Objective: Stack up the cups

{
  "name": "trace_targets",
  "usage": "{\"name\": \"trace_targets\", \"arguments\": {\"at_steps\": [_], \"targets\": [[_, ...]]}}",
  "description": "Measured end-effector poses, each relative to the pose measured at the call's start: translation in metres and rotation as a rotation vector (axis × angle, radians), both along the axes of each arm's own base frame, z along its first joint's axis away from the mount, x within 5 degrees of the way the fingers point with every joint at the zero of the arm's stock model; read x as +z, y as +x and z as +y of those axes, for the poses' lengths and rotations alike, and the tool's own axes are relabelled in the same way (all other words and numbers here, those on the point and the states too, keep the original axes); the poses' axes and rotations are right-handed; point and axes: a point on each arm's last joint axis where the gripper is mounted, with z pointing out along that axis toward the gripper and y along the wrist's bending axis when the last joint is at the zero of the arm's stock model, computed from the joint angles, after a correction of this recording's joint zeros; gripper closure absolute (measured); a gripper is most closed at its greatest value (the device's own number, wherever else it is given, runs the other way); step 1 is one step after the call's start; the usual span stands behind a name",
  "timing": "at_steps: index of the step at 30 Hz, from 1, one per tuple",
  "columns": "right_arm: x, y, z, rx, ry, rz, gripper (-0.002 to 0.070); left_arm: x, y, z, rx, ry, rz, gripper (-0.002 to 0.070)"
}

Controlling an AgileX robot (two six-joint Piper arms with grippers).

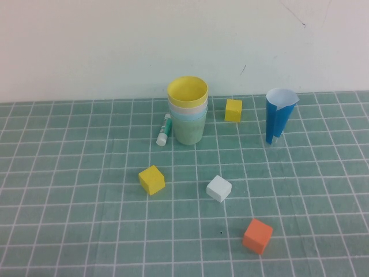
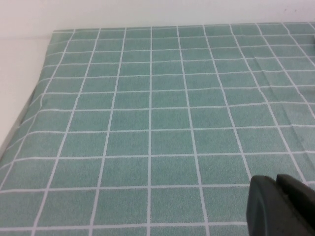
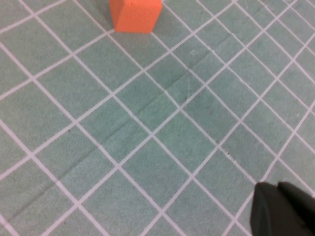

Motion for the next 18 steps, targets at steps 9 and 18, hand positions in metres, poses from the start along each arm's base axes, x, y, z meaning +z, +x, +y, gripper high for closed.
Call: {"name": "trace_targets", "arguments": {"at_steps": [9,18], "targets": [[0.000,-0.003,-0.007,-0.068,0.027,-0.039,0.0678,0.000,0.000,0.000,0.000,0.000,0.000,0.0676],[-0.034,-0.013,-0.031,-0.376,0.118,-0.346,0.0678,0.000,0.000,0.000,0.000,-0.002,0.002,0.0676]]}}
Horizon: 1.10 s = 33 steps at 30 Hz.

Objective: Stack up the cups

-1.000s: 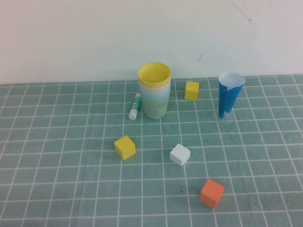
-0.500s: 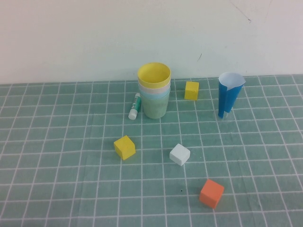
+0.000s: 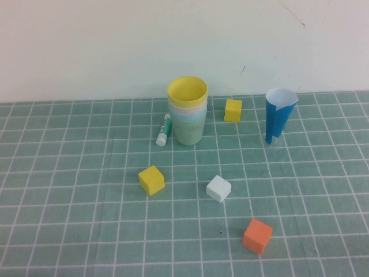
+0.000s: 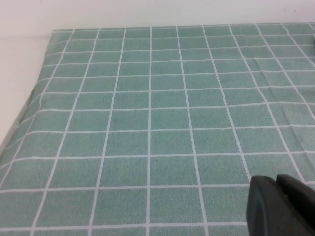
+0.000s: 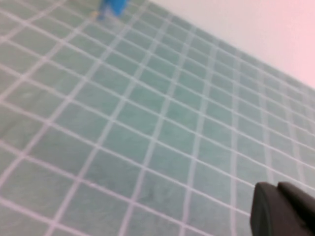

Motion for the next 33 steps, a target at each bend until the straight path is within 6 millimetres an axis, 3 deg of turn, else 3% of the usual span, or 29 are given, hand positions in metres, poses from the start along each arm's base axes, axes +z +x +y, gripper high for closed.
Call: {"name": "trace_targets", "arguments": {"at_steps": [8,18,25,33], "targets": [[-0.0068,-0.0070,-0.0097,-0.170,0.007,-0.013,0.0678,0.0001,-0.0001,0.0000,0.001,-0.002,-0.002,0.0676],[-0.0064,-0.0073,-0.0099,-0.177,0.011,-0.013,0.0678,0.0001,-0.0001,0.0000,0.001,-0.002,-0.002,0.0676],[-0.0067,-0.0069,-0.0045,-0.164,0.158,-0.010,0.0678,0.0001,-0.0001,0.0000,0.001,-0.002,-0.002,0.0677],[-0.0066,-0.0069,-0.0032,-0.162,0.194,-0.009,0.0678,0.0001,-0.0001,0.0000,0.001,-0.002,-0.002,0.0677]]}}
